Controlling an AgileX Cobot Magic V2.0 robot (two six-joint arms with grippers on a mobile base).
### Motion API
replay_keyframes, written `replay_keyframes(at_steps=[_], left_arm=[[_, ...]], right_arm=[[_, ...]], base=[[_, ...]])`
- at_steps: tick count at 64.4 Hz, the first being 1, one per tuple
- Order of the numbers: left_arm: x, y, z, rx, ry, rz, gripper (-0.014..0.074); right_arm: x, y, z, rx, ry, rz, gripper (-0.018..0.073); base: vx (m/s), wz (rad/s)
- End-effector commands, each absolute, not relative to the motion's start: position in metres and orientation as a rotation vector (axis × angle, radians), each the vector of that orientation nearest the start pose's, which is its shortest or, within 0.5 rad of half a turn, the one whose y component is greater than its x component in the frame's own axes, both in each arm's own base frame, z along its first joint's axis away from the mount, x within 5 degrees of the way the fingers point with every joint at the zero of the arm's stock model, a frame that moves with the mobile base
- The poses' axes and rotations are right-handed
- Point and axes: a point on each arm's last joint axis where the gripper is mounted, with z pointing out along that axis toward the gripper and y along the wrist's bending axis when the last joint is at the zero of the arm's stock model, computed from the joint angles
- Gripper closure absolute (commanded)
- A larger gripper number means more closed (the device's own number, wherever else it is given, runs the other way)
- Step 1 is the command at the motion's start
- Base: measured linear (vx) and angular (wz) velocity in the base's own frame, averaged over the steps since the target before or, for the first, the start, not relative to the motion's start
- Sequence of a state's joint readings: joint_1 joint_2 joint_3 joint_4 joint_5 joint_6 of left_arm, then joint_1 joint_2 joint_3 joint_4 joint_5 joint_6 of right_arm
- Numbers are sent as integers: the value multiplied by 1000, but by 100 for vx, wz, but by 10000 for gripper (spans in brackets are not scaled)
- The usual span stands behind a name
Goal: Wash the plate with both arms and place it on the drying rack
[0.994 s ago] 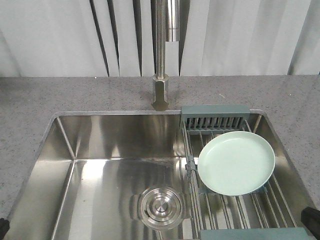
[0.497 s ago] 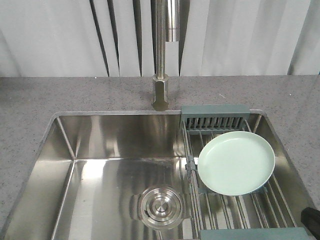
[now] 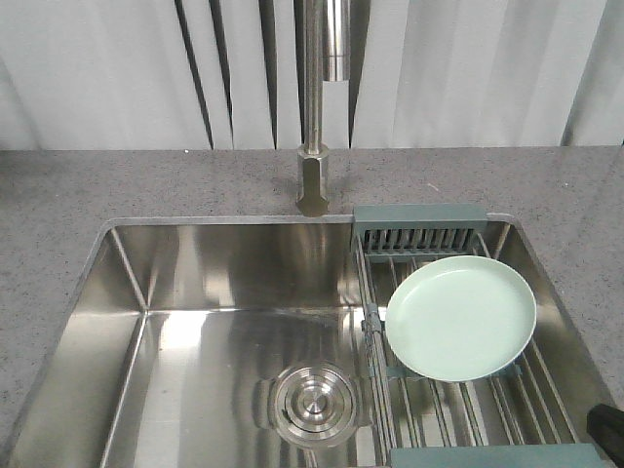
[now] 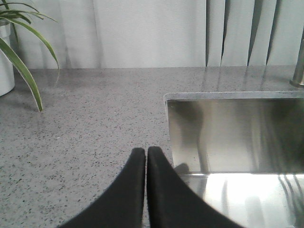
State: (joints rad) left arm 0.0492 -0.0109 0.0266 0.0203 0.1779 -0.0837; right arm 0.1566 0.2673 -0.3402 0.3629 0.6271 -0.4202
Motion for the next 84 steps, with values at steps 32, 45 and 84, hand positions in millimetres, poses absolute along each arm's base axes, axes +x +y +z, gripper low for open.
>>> replay_keyframes(at_steps=[32,45,84], left_arm=[[56,3,189,-109,1602,-23,602],[56,3,189,-109,1602,-23,602],[56,3,189,-109,1602,-23,602]], right_arm=[[62,28,273,-378,1889,222,565],[62,28,273,-378,1889,222,565],[62,28,273,-378,1889,222,565]], base=[[0,0],[0,0],[0,0]])
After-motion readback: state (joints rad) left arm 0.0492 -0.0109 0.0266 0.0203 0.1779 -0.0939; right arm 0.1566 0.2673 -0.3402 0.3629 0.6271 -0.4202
